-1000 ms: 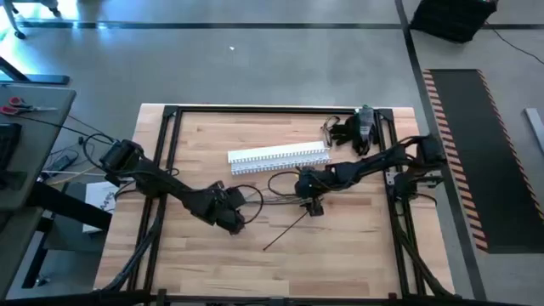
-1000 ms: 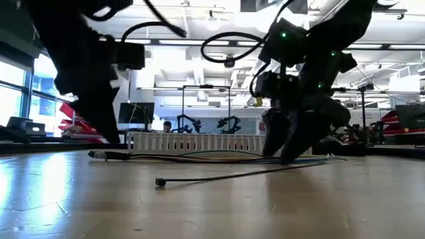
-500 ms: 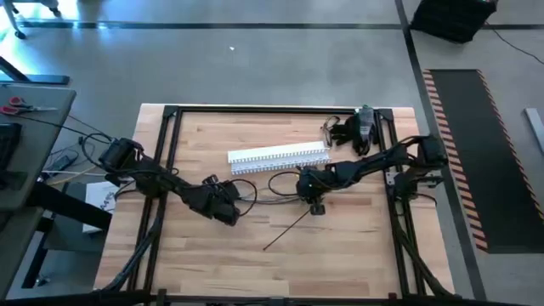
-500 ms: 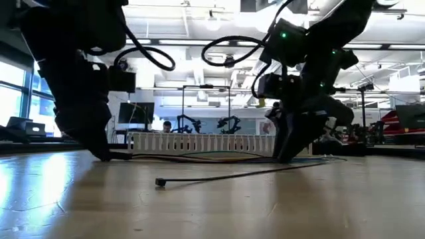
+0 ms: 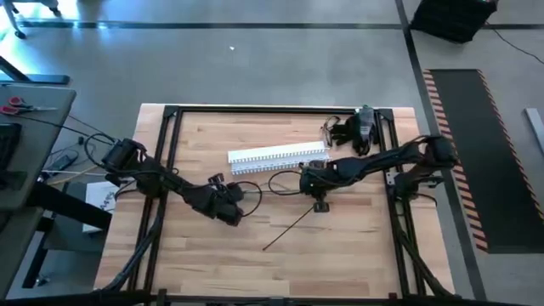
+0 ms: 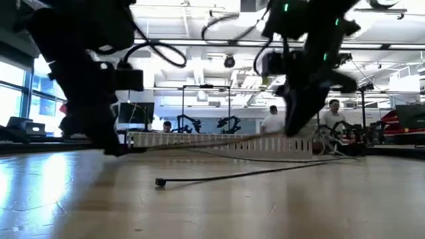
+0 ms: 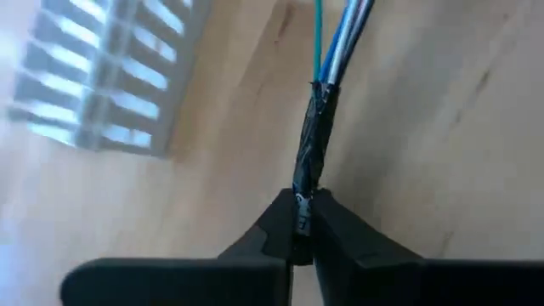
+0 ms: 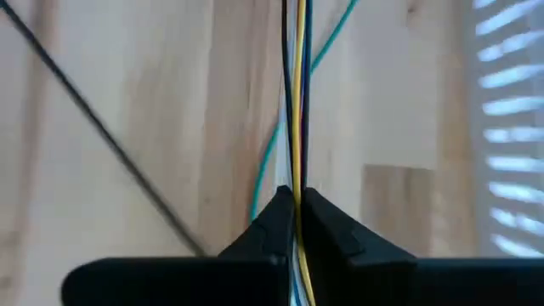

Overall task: Ziptie cables
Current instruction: Wrap the cable wires with black ziptie

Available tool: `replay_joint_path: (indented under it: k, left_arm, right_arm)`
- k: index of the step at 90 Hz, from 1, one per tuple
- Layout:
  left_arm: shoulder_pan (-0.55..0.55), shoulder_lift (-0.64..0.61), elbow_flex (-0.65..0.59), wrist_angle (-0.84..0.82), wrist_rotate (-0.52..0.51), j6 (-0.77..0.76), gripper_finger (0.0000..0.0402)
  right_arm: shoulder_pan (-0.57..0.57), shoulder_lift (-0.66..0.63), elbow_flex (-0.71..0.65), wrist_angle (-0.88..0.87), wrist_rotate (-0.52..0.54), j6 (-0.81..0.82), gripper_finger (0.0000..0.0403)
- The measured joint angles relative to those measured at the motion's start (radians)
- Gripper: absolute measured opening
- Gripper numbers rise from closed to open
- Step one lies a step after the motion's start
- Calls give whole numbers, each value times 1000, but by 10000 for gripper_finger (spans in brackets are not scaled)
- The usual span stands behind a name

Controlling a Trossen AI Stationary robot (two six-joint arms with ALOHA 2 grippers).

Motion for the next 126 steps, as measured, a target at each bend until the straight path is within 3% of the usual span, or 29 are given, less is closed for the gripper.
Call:
replay_joint_path:
  k: [15,26,37,46,54,73,83,94,110,126]
  left_arm:
    - [8,-1,43,120,-42,160,3]
    - [14,0,67,254,-36,289,2]
    - [17,-1,135,279,-40,374,1]
    - [25,-1,220,201,-17,405,0]
    - [39,-1,315,105,18,402,0]
    - [95,-2,525,-202,215,268,0]
    - [122,-3,572,-346,335,192,0]
    - [137,-3,569,-464,433,129,0]
    - [143,-1,540,-552,467,49,0]
    - [143,-2,536,-543,510,33,0]
  right_arm:
    - [130,-18,115,-290,-13,205,1]
    - [254,-17,124,-329,-53,357,0]
    - [349,-17,84,-332,64,491,0]
    - [375,-17,52,-329,218,544,3]
    - [357,-17,40,-337,287,532,25]
    - [241,-37,31,-339,341,329,144]
    - [182,-110,-47,-141,341,173,218]
    - [101,-204,-190,290,171,67,285]
    - [36,-182,-304,933,15,19,332]
    - [21,38,-160,1019,-55,-85,333]
